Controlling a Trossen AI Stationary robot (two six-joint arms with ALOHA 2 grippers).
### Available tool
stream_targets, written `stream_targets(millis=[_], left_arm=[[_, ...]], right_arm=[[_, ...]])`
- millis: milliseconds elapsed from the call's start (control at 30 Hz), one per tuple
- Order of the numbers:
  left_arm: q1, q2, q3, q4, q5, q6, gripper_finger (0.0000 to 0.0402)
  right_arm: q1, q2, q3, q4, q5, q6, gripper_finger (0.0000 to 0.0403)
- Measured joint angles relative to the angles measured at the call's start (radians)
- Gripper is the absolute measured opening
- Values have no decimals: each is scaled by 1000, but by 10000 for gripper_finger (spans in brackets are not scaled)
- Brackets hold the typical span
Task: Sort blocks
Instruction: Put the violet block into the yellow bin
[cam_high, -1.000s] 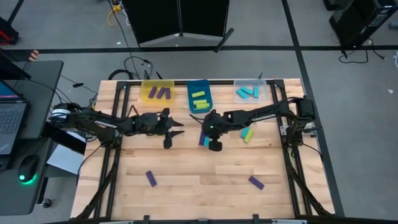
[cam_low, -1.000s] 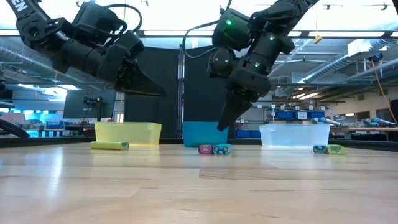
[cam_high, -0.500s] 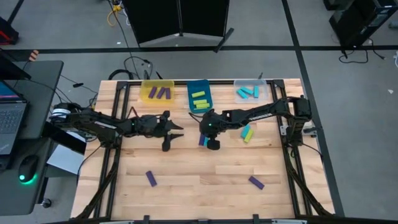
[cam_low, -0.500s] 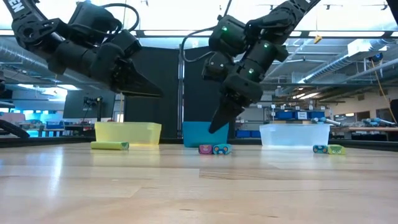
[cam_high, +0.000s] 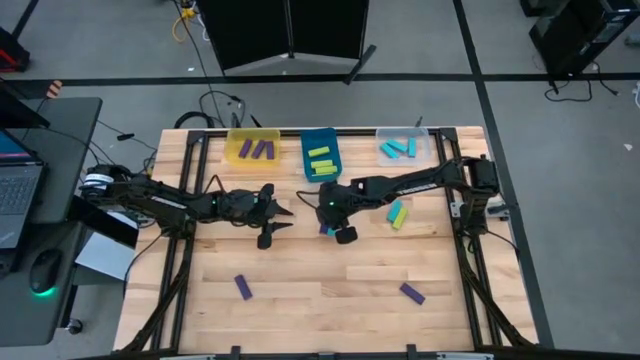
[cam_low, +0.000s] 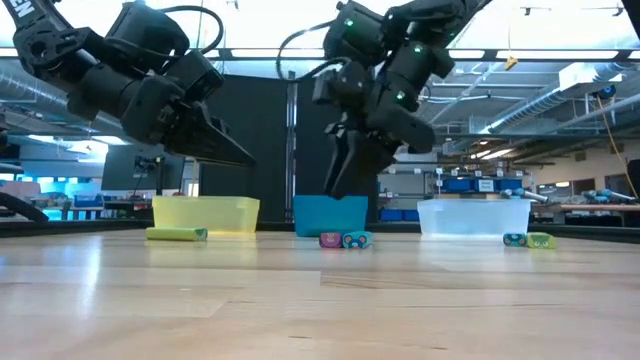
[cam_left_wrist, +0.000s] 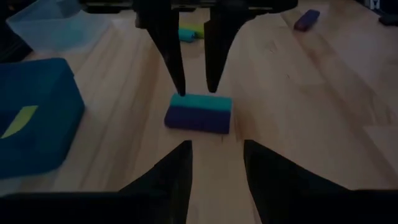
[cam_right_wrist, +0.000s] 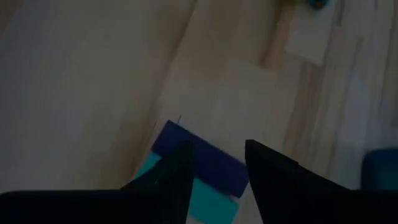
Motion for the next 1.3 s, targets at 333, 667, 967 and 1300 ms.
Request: stream_targets(millis=[333,667,967,1300], left_arm=[[-7,0,1,-35,-2,1,150],[-20,0,1,-55,-2,1,150],[-21,0,1,-54,-3,0,151],[-21,0,1,-55,6,-3,151]], right_arm=[[-15,131,135,-163,6,-174,162],[-20,179,166,-213,8,-208,163],[-26,176,164,-204,14,-78,163],[-25,176,187,-193,14,-95,172]])
